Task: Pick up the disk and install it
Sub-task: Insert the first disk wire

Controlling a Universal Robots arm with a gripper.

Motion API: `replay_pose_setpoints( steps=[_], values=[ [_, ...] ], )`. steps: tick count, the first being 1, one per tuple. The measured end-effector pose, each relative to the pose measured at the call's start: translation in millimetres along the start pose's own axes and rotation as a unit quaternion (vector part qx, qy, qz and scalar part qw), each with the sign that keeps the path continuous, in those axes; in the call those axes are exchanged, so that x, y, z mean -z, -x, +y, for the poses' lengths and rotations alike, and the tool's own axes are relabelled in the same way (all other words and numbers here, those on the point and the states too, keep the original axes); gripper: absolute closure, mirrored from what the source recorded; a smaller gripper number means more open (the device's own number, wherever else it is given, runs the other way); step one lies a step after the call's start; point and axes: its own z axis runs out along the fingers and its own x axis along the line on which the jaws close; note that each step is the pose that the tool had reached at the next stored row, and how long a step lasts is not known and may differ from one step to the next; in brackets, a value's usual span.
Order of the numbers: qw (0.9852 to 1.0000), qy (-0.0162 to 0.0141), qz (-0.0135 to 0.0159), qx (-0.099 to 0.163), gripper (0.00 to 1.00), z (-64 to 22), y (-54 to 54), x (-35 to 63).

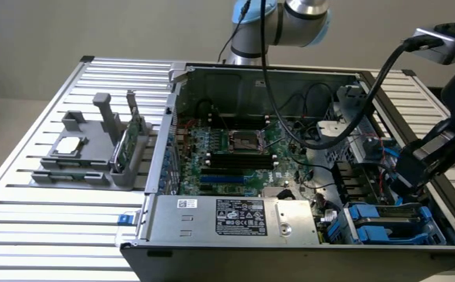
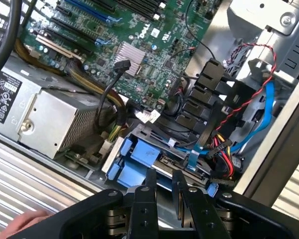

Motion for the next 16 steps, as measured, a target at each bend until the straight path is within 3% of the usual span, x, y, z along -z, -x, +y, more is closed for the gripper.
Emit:
replay_pose_setpoints(
  steps=[6,16],
  values=[
    [0.9986,0.0023,0.0000,-0.053,0.73,0.0,0.0,0.0],
    [0.9919,0.0054,0.0000,-0.127,0.73,0.0,0.0,0.4]
  ],
)
